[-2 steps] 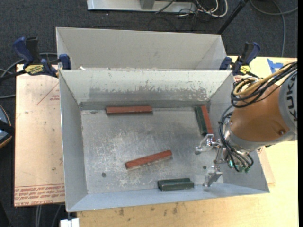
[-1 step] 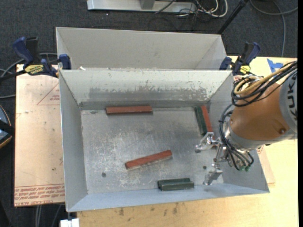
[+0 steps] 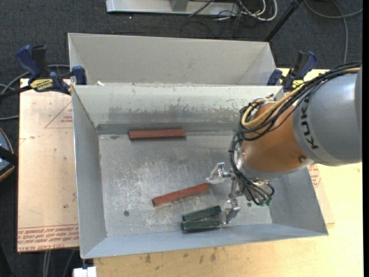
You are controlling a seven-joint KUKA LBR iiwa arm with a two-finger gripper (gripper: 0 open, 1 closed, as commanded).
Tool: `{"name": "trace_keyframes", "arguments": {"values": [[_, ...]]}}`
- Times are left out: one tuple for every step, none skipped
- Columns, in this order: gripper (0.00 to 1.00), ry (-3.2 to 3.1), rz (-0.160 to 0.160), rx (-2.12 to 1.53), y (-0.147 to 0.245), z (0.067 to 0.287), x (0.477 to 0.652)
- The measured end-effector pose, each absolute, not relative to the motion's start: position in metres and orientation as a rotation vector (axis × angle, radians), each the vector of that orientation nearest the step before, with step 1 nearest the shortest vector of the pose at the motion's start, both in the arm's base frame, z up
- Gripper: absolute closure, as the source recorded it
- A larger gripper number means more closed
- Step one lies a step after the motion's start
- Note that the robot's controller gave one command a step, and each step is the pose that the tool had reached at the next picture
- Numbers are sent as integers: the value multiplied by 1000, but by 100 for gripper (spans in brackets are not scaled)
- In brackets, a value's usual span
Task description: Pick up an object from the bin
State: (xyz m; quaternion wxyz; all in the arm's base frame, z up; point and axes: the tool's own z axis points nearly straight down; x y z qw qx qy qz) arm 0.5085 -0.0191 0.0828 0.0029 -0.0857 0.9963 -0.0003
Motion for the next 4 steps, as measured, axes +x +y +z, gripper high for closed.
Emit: {"name": "trace_keyframes", "arguments": {"values": [[0,3130,-2,-214,-4,81,512],[0,3138,1,-113,72,96,533],[0,3135,9,-59,77,78,552],[100,3091,-8,-474,109,78,557]]}}
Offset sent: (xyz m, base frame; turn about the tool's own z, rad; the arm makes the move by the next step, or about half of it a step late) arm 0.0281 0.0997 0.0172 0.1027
